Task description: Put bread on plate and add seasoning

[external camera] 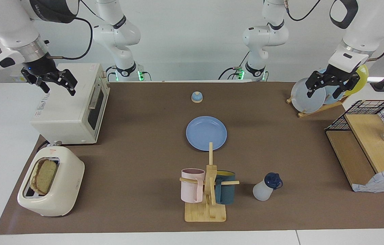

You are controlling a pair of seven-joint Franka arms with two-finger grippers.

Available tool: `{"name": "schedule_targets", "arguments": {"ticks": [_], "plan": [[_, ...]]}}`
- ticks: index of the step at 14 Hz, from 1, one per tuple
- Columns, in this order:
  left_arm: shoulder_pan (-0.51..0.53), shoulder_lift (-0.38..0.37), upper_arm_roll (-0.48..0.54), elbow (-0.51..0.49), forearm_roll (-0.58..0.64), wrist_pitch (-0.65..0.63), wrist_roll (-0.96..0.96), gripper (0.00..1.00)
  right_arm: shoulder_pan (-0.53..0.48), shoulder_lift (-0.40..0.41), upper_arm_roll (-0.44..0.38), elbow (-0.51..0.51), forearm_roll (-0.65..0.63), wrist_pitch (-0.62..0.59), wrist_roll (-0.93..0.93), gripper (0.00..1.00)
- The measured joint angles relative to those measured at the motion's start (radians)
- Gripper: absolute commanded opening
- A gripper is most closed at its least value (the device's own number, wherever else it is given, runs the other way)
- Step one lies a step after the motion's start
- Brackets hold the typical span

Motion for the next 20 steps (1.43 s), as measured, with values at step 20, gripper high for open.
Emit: {"name": "schedule_targets", "arguments": {"ticks": [20], "plan": [[-0.184,0.005,-0.027,-0.425,0.001,0.736,-0.158,1.0,-0.088,0.311,-0.008,-0.02,0.0,0.838,-0.009,1.0]]}}
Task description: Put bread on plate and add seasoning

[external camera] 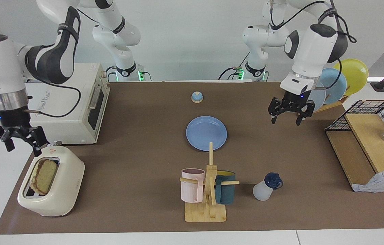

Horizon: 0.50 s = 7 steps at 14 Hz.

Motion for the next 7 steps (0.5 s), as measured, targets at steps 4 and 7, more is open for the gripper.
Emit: {"name": "schedule_targets", "arguments": {"ticks": [4,7], "plan": [[-0.035,0.155,0.001,-0.065,0.024,0.374,0.0,1.0,0.01,0.034,0.009,0.016,0.0,0.027,0.0,0.97],[-0.048,0.271,0.004,-0.065,0.025,0.574,0.0,1.0,0.025,0.034,0.013,0.015,0.0,0.027,-0.008,0.63]]}}
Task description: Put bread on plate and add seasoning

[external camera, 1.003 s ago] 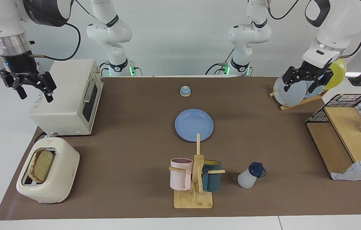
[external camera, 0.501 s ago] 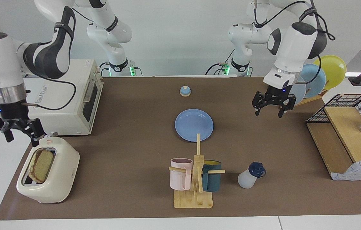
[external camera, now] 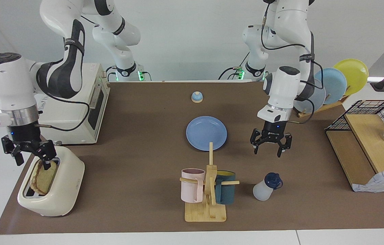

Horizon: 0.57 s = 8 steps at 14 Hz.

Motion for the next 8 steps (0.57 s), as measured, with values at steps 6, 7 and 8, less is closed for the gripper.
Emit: {"name": "schedule_targets", "arguments": {"ticks": [6,7,8], "plan": [[-0.25,0.211,0.245,0.058,-0.096,0.237,-0.004,1.0,0.001,0.001,0.0,-0.02,0.0,0.0,-0.101,0.05],[-0.347,0.241,0.339,0.085,-0.161,0.241,-0.004,1.0,0.001,0.001,0.0,-0.027,0.0,0.0,-0.106,0.0],[-0.431,0.267,0.417,0.109,-0.214,0.242,-0.004,1.0,0.001,0.001,0.0,-0.032,0.0,0.0,-0.116,0.0]]}}
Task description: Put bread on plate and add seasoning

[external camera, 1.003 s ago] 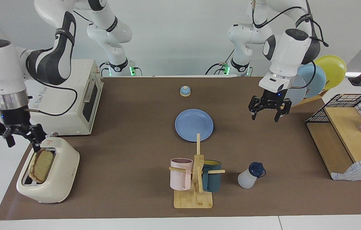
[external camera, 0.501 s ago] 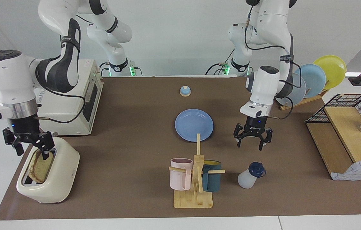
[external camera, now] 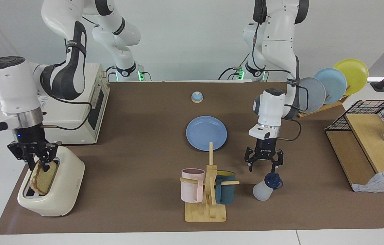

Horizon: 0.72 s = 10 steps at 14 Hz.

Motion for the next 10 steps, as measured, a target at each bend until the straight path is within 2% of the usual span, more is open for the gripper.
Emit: {"name": "schedule_targets", "arguments": {"ticks": [1,3,6,8,10], "plan": [[-0.054,0.019,0.045,0.019,-0.031,0.0,-0.001,1.0,0.0,0.0,0.0,-0.001,0.0,0.0,-0.016,0.0],[-0.084,0.043,0.068,0.045,-0.057,0.0,-0.005,1.0,0.0,-0.003,0.0,0.008,0.0,-0.033,-0.06,0.0],[-0.081,0.094,0.08,0.093,-0.074,0.0,-0.006,1.0,0.031,-0.017,0.017,0.117,0.0,-0.271,-0.081,0.0],[-0.079,0.119,0.087,0.122,-0.075,0.0,-0.016,1.0,0.104,-0.051,0.024,0.178,0.0,-0.419,-0.048,0.0],[-0.078,0.127,0.091,0.138,-0.076,0.0,-0.025,1.0,0.189,-0.103,0.027,0.193,0.0,-0.521,0.054,0.0]]}}
